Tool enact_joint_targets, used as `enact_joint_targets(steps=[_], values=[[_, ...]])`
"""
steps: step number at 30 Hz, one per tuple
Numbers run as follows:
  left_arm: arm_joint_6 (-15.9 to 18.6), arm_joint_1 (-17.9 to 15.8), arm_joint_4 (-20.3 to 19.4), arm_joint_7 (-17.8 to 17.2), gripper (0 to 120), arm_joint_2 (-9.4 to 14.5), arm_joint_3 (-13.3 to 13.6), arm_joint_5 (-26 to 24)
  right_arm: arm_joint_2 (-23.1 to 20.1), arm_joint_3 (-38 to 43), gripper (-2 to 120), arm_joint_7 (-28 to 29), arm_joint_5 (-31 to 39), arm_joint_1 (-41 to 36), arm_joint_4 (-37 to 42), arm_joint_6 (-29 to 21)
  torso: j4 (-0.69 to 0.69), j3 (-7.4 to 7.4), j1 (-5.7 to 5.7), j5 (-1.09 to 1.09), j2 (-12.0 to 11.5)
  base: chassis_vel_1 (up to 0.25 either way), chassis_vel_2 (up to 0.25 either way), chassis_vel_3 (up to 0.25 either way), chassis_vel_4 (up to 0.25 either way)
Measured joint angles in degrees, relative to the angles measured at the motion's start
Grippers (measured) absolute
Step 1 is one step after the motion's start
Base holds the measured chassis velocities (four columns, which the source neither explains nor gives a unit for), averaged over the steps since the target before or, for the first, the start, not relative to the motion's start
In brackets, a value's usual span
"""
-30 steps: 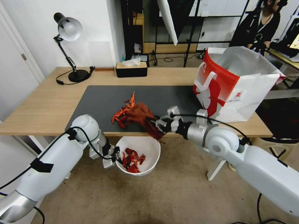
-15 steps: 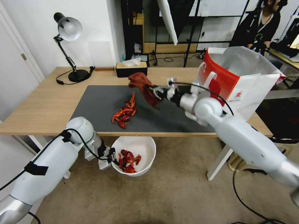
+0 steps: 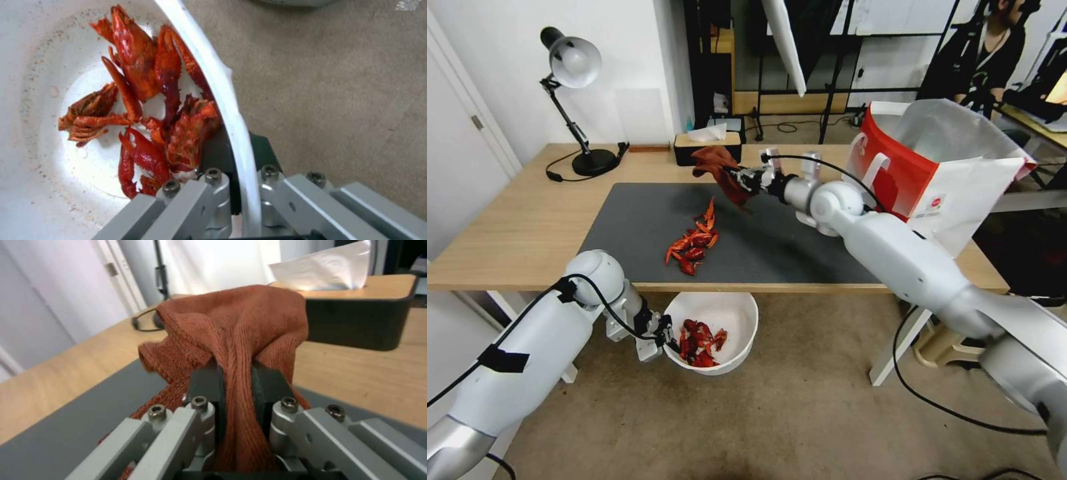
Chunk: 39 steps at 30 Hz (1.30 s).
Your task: Sweep shrimp from table into container with towel, then put container into takeout bag.
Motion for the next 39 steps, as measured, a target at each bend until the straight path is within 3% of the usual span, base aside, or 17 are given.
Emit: enact_joint_targets(steps=[2, 7, 16, 39], values=[[0.0, -0.12, 0.4, 0.0, 0, -0.03, -0.1, -0.35, 2.92, -0.74, 10, -0.24, -1.53, 2.0, -5.68, -0.04, 0.08, 0.0, 0.02, -0.01, -0.01, 0.0, 0.0, 0.0, 0.0], [0.0, -0.34, 0.94, 0.0, 0, 0.09, -0.14, -1.07, 7.79, -1.85, 10, -1.49, -4.1, 5.02, -14.97, 0.26, 0.03, 0.01, 0.0, 0.0, 0.0, 0.0, 0.0, 0.0, 0.0], [0.0, -0.58, 1.37, -0.01, 0, 0.56, -0.18, -2.03, 15.52, -4.91, 10, -1.7, -8.58, 7.46, -24.06, 0.77, 0.06, 0.0, 0.01, 0.0, 0.0, 0.0, 0.0, 0.0, 0.0], [0.0, -0.18, 1.25, -0.01, 0, 1.36, -0.98, -2.64, 14.87, -6.63, 10, -0.13, -12.35, 4.86, -24.09, -2.19, 0.06, 0.0, 0.0, 0.0, 0.0, 0.0, 0.0, 0.0, 0.0]])
